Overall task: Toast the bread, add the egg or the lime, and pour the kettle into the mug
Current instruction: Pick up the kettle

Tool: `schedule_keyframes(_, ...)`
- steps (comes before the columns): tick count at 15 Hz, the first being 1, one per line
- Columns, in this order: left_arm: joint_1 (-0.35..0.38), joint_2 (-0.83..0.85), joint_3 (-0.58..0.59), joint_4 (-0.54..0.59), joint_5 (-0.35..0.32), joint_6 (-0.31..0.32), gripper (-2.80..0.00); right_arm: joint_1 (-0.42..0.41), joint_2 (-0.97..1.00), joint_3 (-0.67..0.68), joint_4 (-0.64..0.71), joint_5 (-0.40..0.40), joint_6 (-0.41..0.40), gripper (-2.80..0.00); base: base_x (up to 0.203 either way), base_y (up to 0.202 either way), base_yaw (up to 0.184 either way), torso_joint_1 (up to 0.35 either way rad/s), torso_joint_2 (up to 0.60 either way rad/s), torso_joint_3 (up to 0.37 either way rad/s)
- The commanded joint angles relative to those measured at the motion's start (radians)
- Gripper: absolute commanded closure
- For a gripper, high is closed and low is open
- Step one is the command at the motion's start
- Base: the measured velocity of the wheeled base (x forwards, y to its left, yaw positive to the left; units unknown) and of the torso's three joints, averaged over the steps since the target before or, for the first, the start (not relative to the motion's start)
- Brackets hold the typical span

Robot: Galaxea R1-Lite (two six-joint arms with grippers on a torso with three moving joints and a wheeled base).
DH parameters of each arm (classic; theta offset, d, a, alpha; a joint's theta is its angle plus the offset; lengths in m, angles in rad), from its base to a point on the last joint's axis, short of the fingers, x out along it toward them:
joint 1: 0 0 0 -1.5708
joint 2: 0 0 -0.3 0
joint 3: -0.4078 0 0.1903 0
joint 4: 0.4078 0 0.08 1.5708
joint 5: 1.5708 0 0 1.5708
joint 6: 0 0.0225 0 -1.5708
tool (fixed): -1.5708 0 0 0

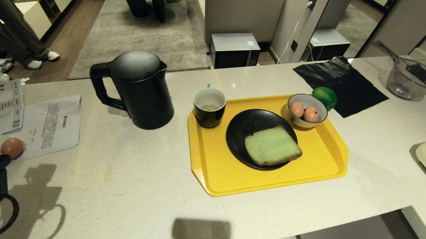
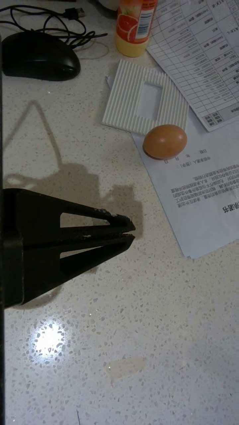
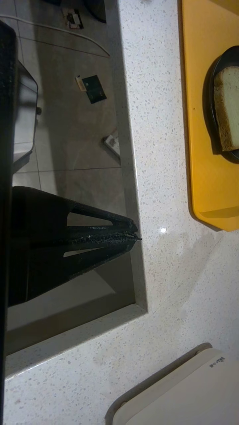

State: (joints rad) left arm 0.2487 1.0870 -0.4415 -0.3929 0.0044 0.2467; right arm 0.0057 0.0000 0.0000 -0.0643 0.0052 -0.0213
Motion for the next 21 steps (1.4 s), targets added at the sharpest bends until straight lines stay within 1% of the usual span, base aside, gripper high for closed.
schedule_keyframes(1, 0.0, 0.032, 0.013, -0.009, 0.018, 0.003, 0.0, 0.0, 0.002, 0.025, 0.0, 0.001, 0.0, 0.0, 0.0, 0.0, 0.0, 0.0, 0.0, 0.0)
schedule_keyframes(3, -0.002, 0.047, 0.046, -0.022, 0.038, 0.015, 0.0, 0.0, 0.003, 0.025, 0.0, 0.001, 0.0, 0.0, 0.0, 0.0, 0.0, 0.0, 0.0, 0.0)
schedule_keyframes(4, -0.001, 0.05, 0.057, -0.057, 0.037, 0.02, 0.0, 0.0, 0.002, 0.025, 0.0, 0.001, -0.001, 0.0, 0.0, 0.0, 0.0, 0.0, 0.0, 0.0)
schedule_keyframes(5, -0.002, 0.056, 0.057, -0.095, 0.029, 0.022, 0.0, 0.0, 0.003, 0.025, 0.0, 0.001, -0.002, 0.0, 0.0, 0.0, 0.0, 0.0, 0.0, 0.0)
schedule_keyframes(7, -0.002, 0.084, 0.031, -0.125, 0.01, 0.019, 0.0, 0.0, 0.003, 0.025, 0.0, 0.001, -0.001, 0.0, 0.0, 0.0, 0.0, 0.0, 0.0, 0.0)
schedule_keyframes(8, -0.001, 0.096, 0.019, -0.139, -0.025, 0.011, -2.8, 0.0, 0.002, 0.026, -0.001, 0.001, -0.001, 0.0, 0.0, 0.0, 0.0, 0.0, 0.0, 0.0)
schedule_keyframes(9, 0.0, 0.109, 0.007, -0.159, -0.042, 0.007, -2.8, 0.0, 0.002, 0.026, 0.0, 0.001, -0.001, 0.0, 0.0, 0.0, 0.0, 0.0, 0.0, 0.0)
schedule_keyframes(12, 0.0, 0.149, -0.015, -0.213, -0.052, 0.004, -2.8, 0.0, 0.002, 0.026, 0.0, 0.001, -0.002, 0.0, 0.0, 0.0, 0.0, 0.0, 0.0, 0.0)
schedule_keyframes(15, 0.0, 0.208, -0.012, -0.345, -0.101, -0.003, -2.8, 0.0, 0.002, 0.025, 0.0, 0.001, -0.001, 0.0, 0.0, 0.0, 0.0, 0.0, 0.0, 0.0)
schedule_keyframes(17, 0.0, 0.283, -0.029, -0.426, -0.107, -0.002, -2.8, 0.0, 0.002, 0.025, 0.0, 0.001, -0.001, 0.0, 0.0, 0.0, 0.0, 0.0, 0.0, 0.0)
schedule_keyframes(19, 0.001, 0.342, -0.038, -0.548, -0.105, 0.008, -2.8, 0.0, 0.002, 0.025, 0.0, 0.001, -0.001, 0.0, 0.0, 0.0, 0.0, 0.0, 0.0, 0.0)
schedule_keyframes(20, 0.0, 0.35, -0.033, -0.582, -0.111, 0.008, -2.8, 0.0, 0.002, 0.026, 0.0, 0.001, 0.0, 0.0, 0.0, 0.0, 0.0, 0.0, 0.0, 0.0)
schedule_keyframes(21, 0.0, 0.352, -0.036, -0.589, -0.118, -0.001, -2.8, 0.0, 0.002, 0.026, 0.0, 0.001, 0.0, 0.0, 0.0, 0.0, 0.0, 0.0, 0.0, 0.0)
